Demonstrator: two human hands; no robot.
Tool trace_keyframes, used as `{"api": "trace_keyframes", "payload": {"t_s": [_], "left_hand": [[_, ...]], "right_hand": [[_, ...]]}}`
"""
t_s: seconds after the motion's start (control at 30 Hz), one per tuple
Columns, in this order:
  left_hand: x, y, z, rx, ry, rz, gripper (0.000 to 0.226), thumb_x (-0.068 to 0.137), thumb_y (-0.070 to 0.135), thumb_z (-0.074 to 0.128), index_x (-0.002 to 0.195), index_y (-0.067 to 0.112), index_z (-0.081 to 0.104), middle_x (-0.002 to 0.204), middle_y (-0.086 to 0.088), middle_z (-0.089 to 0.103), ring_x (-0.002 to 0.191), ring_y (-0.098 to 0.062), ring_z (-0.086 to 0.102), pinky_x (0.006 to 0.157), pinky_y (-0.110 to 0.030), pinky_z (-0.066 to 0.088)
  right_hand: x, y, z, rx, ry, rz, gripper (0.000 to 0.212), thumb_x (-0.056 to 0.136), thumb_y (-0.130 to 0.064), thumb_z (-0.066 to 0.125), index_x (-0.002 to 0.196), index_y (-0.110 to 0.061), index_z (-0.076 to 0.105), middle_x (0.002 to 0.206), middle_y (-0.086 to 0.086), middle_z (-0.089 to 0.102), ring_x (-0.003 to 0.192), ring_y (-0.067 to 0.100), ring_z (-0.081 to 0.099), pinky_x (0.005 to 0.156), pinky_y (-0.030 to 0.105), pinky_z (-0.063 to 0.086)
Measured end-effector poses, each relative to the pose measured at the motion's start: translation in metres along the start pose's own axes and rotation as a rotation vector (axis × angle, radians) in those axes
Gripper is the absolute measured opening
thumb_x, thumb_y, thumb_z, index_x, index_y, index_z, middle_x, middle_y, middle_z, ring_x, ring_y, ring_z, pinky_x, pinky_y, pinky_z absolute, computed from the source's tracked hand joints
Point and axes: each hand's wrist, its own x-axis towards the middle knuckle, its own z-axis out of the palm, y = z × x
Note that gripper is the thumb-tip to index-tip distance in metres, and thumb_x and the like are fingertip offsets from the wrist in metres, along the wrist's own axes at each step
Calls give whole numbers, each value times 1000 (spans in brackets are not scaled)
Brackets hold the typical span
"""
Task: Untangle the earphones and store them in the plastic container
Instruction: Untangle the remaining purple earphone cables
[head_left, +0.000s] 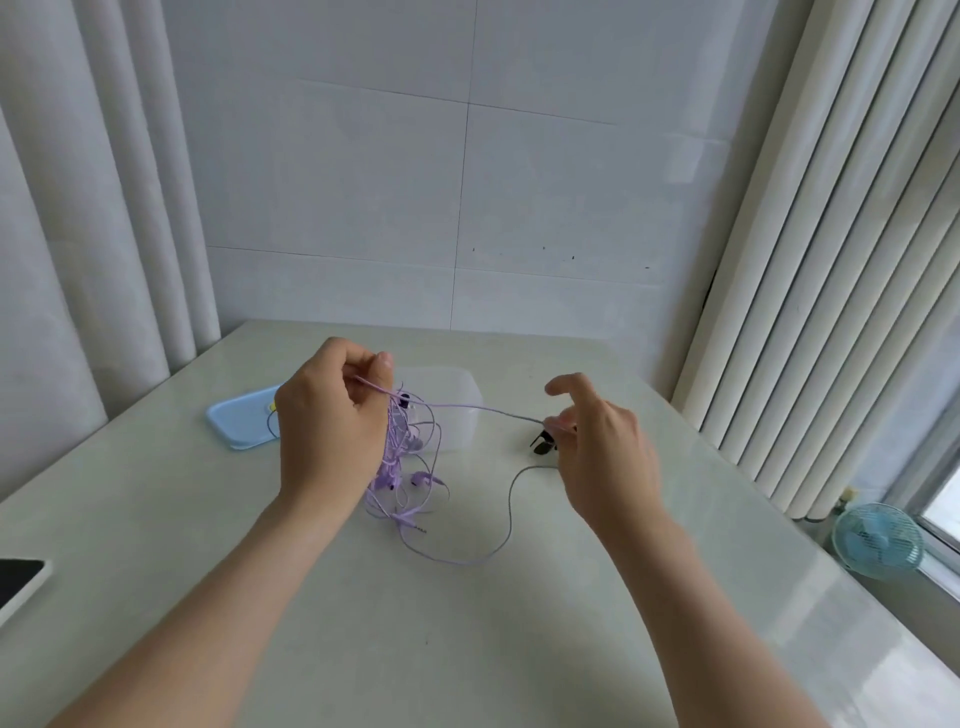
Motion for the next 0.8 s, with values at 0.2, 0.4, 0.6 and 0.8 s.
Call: {"api": "trace_keyframes", "payload": {"t_s": [0.2, 0.4, 0.6, 0.8], "left_hand": [[-6, -5, 5, 21, -85, 122, 12, 94, 3, 71, 98, 13, 66, 94, 2, 71, 77, -17, 65, 74, -37, 54], [-14, -6, 12, 82, -222, 223, 21, 99, -3, 62, 111, 8, 75, 100, -6, 77, 87, -26, 71, 81, -24, 46], [-22, -4, 15, 89, -456, 299, 27, 103, 25, 55, 118, 24, 77, 99, 4, 77, 90, -25, 72, 77, -40, 59], [-25, -2, 16, 60, -566, 266, 14, 103, 26, 65, 116, 29, 68, 92, 9, 79, 85, -23, 72, 74, -41, 57]], "right_hand": [[3, 8, -11, -312, 319, 30, 32, 84, -8, 77, 113, -21, 72, 99, 5, 57, 97, 32, 44, 83, 36, 24], [1, 3, -20, -419, 266, 85, 84, 45, 8, 63, 121, -27, 68, 138, 13, 39, 131, 36, 26, 108, 47, 15], [-10, -18, -9, -55, -174, -43, 92, 59, -21, 51, 150, -29, 39, 149, -2, 42, 156, 27, 17, 126, 48, 1], [-20, -33, -6, 393, -382, -231, 61, 79, -12, 61, 133, -36, 44, 121, -10, 59, 105, 6, 63, 90, 28, 51]]}}
